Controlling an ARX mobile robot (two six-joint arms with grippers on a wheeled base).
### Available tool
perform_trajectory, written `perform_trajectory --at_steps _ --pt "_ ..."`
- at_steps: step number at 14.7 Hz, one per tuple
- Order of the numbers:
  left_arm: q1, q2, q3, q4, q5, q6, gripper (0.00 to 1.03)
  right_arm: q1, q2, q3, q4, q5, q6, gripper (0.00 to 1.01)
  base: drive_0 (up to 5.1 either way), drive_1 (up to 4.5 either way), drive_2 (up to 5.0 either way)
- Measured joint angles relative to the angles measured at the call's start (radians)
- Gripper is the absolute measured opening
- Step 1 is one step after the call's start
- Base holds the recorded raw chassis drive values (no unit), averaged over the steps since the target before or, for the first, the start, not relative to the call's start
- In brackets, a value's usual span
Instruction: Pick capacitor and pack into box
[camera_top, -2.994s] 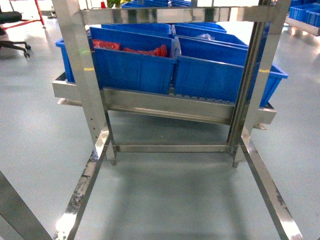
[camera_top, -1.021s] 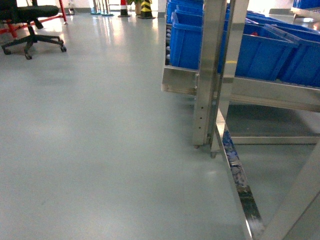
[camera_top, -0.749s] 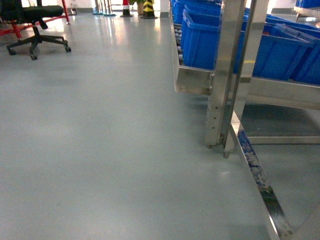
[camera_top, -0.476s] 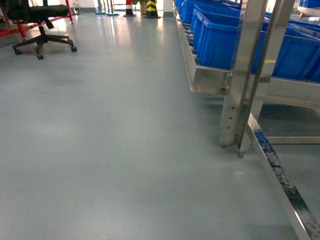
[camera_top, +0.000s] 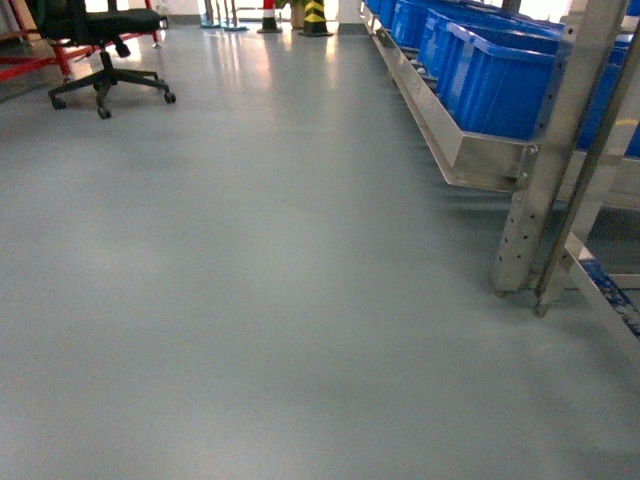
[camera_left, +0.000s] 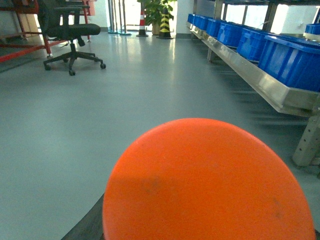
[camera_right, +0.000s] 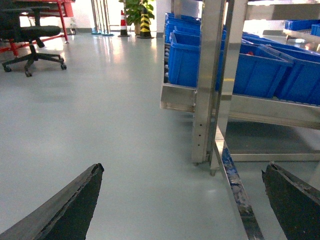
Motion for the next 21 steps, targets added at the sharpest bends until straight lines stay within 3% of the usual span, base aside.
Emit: perform_trajectory --at_steps 21 --pt "0.0 0.0 0.0 0.001 0.001 0.0 0.44 0.0 0.001 0.0 -0.005 0.0 0.0 0.98 -5.0 2.46 2.5"
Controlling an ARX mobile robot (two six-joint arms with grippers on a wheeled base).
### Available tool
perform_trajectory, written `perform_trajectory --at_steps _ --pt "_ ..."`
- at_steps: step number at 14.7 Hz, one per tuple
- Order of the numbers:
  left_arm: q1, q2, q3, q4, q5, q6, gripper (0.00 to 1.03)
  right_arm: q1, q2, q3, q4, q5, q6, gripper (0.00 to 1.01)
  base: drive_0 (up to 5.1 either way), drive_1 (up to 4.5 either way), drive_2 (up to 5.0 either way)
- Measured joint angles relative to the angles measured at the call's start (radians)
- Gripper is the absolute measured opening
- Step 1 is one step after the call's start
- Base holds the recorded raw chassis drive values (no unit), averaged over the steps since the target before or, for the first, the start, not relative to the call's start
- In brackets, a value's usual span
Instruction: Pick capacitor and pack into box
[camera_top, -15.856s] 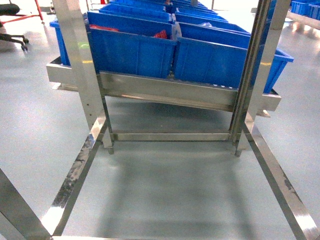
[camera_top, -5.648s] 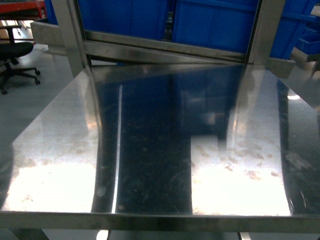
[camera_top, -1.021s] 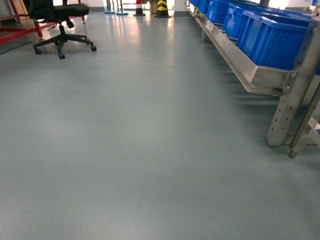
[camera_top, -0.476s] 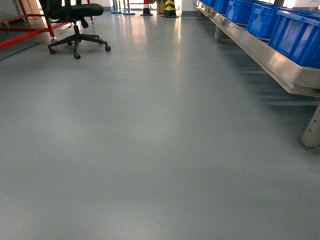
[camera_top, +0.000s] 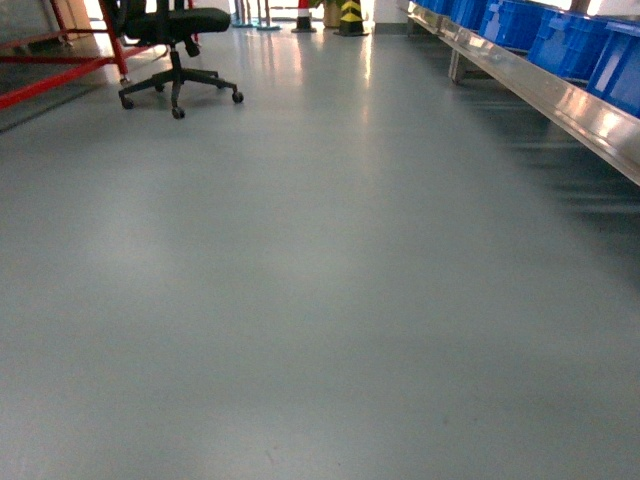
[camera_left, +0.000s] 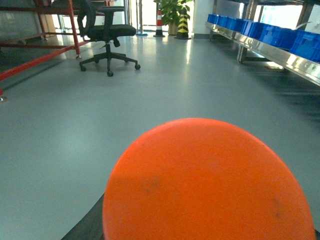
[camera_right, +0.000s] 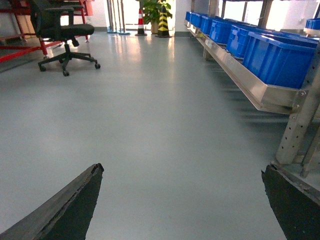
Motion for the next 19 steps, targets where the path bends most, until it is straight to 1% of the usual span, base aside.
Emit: perform_trajectory --at_steps 19 --pt "0.0 0.0 0.0 -0.002 0.0 0.0 0.44 0.0 -0.001 0.0 0.004 0.0 0.0 0.98 -5.0 2.45 2.4"
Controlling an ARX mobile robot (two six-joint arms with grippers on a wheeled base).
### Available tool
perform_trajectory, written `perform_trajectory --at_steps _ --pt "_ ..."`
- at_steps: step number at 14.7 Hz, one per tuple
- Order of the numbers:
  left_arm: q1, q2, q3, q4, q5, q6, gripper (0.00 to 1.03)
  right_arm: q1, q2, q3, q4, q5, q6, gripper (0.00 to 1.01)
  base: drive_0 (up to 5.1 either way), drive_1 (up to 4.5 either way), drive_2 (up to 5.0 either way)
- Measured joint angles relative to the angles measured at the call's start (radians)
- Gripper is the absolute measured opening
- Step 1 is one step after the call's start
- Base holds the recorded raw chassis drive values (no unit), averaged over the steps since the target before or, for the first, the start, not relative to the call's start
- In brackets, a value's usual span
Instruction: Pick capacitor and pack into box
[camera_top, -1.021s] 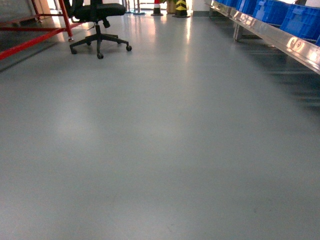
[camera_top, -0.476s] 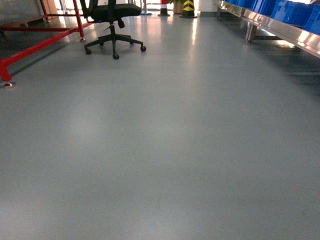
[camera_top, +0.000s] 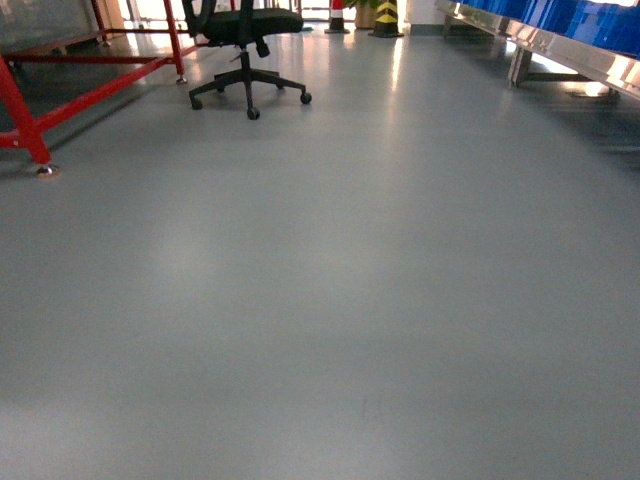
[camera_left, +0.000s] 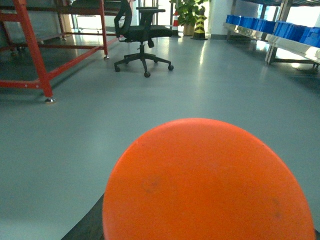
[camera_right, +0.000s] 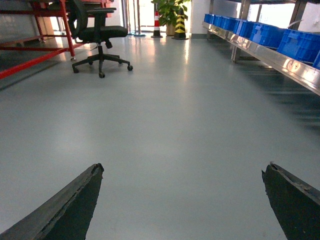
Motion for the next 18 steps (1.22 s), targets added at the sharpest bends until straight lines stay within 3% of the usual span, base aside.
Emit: perform_trajectory --at_steps 18 --pt "0.0 0.0 0.0 0.0 0.0 0.0 0.44 0.0 0.0 0.0 -0.003 0.0 0.0 0.98 -4.8 3.24 1.7"
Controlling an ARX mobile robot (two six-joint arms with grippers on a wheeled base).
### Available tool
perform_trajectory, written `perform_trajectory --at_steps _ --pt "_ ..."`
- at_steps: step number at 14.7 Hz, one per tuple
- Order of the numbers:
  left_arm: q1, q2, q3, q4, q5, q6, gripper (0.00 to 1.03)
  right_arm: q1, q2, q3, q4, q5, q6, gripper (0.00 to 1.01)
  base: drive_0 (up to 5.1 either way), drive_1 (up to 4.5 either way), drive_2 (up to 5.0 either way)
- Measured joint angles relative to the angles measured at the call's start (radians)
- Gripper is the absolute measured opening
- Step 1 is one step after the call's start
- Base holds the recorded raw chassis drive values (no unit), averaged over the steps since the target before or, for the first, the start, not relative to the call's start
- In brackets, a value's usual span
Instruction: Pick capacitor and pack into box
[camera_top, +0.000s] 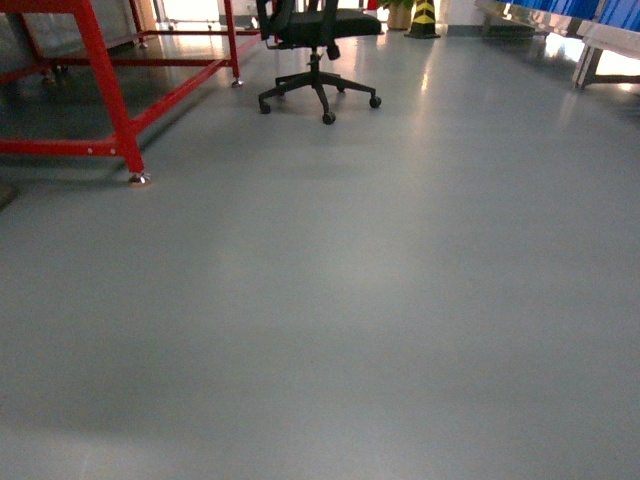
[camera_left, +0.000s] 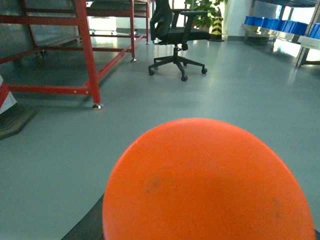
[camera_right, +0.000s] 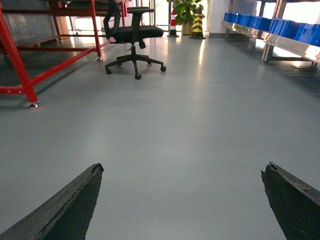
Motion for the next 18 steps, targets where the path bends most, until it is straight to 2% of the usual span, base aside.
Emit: perform_trajectory --at_steps 18 --pt "0.0 0.0 0.0 0.0 0.001 0.0 0.44 0.0 0.0 0.0 0.002 0.0 0.0 0.98 -5.1 2.37 2.4"
